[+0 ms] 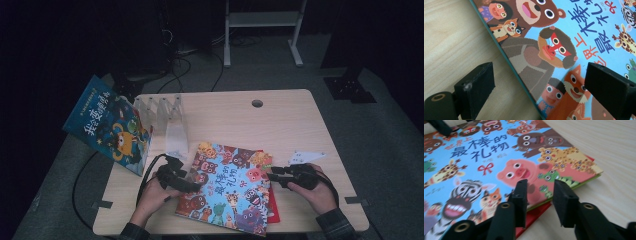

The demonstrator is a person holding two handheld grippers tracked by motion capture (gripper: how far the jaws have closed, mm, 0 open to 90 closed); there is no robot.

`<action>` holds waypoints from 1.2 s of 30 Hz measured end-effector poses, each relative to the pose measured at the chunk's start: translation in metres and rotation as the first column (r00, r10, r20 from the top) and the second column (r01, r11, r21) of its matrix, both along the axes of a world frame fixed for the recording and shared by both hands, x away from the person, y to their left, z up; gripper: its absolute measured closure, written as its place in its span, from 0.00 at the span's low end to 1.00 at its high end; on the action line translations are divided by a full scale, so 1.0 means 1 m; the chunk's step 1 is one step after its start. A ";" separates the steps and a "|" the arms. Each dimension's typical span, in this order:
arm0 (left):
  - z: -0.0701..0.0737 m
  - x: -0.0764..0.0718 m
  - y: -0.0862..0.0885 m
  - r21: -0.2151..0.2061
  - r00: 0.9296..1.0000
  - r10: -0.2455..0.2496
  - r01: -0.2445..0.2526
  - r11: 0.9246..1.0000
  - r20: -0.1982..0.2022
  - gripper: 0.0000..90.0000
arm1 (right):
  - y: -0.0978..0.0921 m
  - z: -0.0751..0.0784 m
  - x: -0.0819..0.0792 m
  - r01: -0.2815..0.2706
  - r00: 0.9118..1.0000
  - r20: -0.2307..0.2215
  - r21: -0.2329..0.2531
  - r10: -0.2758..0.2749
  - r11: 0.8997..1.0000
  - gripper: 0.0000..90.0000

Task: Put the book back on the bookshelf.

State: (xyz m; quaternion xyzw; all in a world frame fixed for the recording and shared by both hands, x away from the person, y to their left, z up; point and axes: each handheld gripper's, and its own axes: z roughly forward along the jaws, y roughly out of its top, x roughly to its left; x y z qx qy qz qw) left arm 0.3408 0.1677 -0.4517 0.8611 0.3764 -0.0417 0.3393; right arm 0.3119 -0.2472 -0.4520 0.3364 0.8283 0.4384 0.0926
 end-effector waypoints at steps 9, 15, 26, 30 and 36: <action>-0.002 0.004 -0.001 -0.010 1.000 0.004 -0.004 1.000 -0.001 0.09 | -0.004 -0.008 -0.015 -0.052 0.998 -0.046 -0.023 0.051 0.998 0.90; -0.004 0.007 -0.004 -0.025 1.000 0.005 -0.005 1.000 -0.004 0.09 | 0.000 -0.008 -0.016 -0.073 0.996 -0.053 -0.041 0.071 0.996 0.92; -0.010 0.017 -0.007 -0.060 1.000 0.007 -0.008 0.998 -0.026 0.06 | 0.000 -0.009 -0.016 -0.095 0.994 -0.054 -0.061 0.092 0.994 0.93; -0.011 0.019 -0.008 -0.065 0.999 0.002 -0.004 0.998 -0.032 0.05 | 0.000 -0.009 -0.016 -0.101 0.994 -0.056 -0.066 0.097 0.993 0.94; -0.011 0.021 -0.019 -0.061 0.999 -0.032 0.029 0.998 -0.036 0.05 | 0.001 -0.008 -0.015 -0.114 0.993 -0.050 -0.077 0.110 0.991 0.96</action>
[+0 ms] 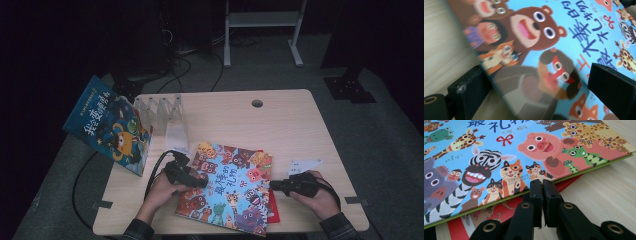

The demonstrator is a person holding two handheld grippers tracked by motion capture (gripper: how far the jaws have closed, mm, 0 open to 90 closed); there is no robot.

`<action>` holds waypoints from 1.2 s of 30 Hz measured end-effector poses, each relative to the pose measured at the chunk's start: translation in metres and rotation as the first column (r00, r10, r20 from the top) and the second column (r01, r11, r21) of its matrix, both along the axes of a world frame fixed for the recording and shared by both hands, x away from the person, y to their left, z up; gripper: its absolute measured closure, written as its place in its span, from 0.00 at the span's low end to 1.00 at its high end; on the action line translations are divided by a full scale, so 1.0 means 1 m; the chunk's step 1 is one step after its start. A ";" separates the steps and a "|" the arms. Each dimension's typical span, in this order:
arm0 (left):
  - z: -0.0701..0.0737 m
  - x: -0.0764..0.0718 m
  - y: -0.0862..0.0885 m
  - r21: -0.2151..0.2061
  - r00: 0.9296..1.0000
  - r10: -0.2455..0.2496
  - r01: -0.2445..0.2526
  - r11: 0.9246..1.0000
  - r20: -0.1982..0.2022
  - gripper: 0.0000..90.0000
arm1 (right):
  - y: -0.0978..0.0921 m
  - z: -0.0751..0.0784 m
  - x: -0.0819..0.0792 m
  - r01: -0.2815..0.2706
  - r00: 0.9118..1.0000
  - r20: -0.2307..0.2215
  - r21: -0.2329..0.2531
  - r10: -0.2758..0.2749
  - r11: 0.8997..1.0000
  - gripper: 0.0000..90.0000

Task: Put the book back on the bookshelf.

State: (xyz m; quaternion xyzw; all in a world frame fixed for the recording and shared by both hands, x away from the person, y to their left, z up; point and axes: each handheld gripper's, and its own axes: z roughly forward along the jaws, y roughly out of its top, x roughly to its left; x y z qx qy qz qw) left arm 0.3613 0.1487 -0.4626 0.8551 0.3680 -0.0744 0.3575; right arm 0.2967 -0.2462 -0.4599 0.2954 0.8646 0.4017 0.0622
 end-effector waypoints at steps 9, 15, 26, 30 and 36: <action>0.001 0.002 -0.005 0.022 1.000 0.005 -0.004 1.000 -0.009 0.01 | 0.001 0.000 0.000 -0.010 1.000 0.002 -0.008 0.010 1.000 0.98; 0.002 0.004 -0.004 0.003 0.999 0.012 -0.012 1.000 -0.038 0.03 | 0.002 0.002 0.001 -0.012 1.000 -0.007 -0.017 0.012 1.000 0.99; 0.014 0.003 0.001 -0.054 0.999 0.023 -0.024 0.998 -0.025 0.05 | 0.001 0.001 0.002 -0.014 1.000 -0.021 -0.019 0.014 1.000 0.99; 0.024 0.001 0.001 -0.075 1.000 0.024 -0.024 0.997 -0.002 0.05 | 0.001 0.001 0.002 -0.012 1.000 -0.025 -0.019 0.011 1.000 0.99; 0.042 -0.003 -0.003 -0.084 0.999 0.005 -0.001 0.996 0.049 0.06 | 0.001 -0.001 0.003 -0.012 0.999 -0.033 -0.019 0.011 1.000 0.99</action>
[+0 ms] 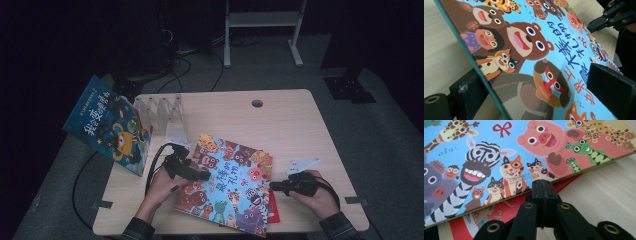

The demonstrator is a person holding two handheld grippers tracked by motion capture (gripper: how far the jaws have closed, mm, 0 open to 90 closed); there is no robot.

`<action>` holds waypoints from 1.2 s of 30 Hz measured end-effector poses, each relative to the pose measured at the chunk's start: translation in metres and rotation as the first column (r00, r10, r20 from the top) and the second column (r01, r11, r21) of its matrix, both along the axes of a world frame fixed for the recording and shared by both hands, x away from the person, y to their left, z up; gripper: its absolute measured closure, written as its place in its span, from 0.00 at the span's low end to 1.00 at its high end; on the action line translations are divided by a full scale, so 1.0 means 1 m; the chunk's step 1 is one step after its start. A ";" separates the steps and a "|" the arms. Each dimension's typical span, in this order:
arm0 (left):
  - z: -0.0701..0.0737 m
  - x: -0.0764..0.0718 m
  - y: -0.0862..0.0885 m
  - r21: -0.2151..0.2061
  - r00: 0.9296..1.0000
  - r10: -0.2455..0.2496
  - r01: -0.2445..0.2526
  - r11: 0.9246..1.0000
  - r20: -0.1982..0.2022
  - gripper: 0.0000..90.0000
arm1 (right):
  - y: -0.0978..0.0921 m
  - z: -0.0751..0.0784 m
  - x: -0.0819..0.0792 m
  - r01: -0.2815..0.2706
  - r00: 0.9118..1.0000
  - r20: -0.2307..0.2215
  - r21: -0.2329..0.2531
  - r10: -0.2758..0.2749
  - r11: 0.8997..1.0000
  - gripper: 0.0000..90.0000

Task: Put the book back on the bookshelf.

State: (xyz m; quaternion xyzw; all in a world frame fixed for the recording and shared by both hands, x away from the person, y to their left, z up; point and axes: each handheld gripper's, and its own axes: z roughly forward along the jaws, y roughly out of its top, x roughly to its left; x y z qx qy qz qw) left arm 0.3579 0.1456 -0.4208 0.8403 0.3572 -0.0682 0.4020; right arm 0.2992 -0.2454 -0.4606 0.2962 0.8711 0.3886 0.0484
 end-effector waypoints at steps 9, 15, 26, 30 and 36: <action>0.012 -0.002 -0.005 -0.024 1.000 -0.020 0.020 1.000 -0.011 0.10 | -0.002 0.000 0.001 0.012 1.000 0.001 0.010 -0.012 1.000 0.99; 0.023 0.001 -0.009 -0.087 0.999 -0.033 0.032 0.996 -0.014 0.25 | -0.003 -0.002 0.001 0.018 1.000 -0.003 0.004 -0.018 1.000 0.99; 0.024 0.008 -0.015 -0.092 0.995 -0.068 0.060 0.994 -0.079 0.52 | -0.004 -0.004 0.000 0.016 1.000 0.000 -0.006 -0.016 1.000 0.99; 0.026 0.010 -0.015 -0.093 0.992 -0.069 0.059 0.994 -0.107 0.55 | -0.004 -0.004 0.000 0.017 1.000 -0.003 -0.006 -0.017 1.000 0.99; 0.033 0.016 -0.012 -0.165 0.982 -0.106 0.080 0.983 -0.156 0.65 | -0.003 -0.004 0.000 0.015 1.000 0.001 -0.013 -0.015 1.000 0.99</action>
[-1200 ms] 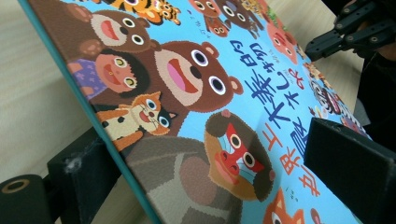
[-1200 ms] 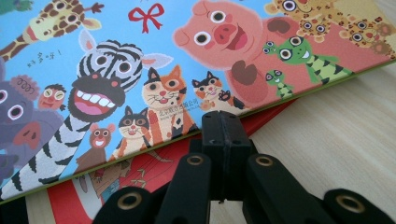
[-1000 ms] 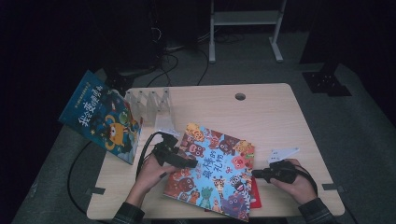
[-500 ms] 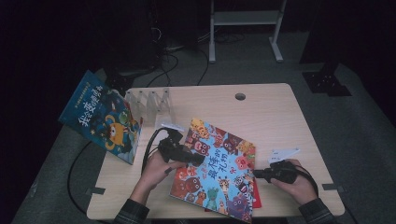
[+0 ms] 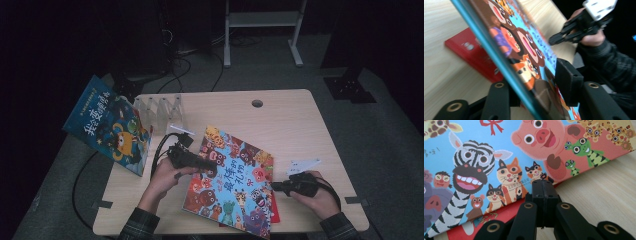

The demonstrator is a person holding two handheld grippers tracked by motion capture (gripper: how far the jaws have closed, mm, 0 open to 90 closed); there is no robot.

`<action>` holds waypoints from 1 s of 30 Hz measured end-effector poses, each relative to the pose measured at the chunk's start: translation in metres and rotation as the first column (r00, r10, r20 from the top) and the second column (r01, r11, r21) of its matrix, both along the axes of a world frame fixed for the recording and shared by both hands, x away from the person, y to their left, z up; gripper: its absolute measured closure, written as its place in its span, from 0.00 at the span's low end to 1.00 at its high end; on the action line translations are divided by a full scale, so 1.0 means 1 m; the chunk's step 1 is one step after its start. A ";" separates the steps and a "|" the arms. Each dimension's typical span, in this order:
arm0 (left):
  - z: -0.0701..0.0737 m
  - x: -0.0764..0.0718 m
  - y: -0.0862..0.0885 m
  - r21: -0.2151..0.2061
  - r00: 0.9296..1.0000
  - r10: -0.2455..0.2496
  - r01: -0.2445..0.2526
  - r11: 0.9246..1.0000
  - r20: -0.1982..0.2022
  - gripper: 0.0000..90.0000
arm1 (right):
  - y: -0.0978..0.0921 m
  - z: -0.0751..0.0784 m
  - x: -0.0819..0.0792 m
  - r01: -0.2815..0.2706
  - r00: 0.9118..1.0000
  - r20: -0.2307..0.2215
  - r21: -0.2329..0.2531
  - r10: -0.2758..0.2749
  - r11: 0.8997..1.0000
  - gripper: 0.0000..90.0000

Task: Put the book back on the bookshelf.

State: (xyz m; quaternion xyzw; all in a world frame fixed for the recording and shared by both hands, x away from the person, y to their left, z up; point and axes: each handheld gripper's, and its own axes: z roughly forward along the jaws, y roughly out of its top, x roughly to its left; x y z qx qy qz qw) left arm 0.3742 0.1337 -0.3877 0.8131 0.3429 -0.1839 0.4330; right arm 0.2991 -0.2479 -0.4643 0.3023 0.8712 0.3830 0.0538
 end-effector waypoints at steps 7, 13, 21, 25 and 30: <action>0.015 0.005 -0.006 -0.003 1.000 -0.006 0.006 1.000 -0.030 0.72 | 0.002 -0.001 0.000 -0.019 1.000 -0.014 0.000 0.019 1.000 0.97; 0.027 0.007 -0.013 0.023 0.999 0.023 -0.022 0.999 -0.036 0.75 | 0.003 -0.001 0.001 -0.028 1.000 -0.012 -0.001 0.028 1.000 0.94; 0.046 0.012 -0.026 0.057 1.000 0.023 -0.022 0.998 -0.014 0.78 | -0.001 0.001 0.001 -0.021 1.000 -0.010 0.024 0.021 0.999 0.90; 0.058 0.013 -0.032 0.087 1.000 0.012 -0.012 0.996 0.000 0.79 | -0.001 0.001 0.001 -0.022 1.000 -0.005 0.028 0.023 0.999 0.88; 0.070 0.014 -0.040 0.119 1.000 -0.002 0.000 0.993 0.015 0.80 | -0.001 0.002 0.001 -0.020 1.000 0.003 0.032 0.020 0.999 0.85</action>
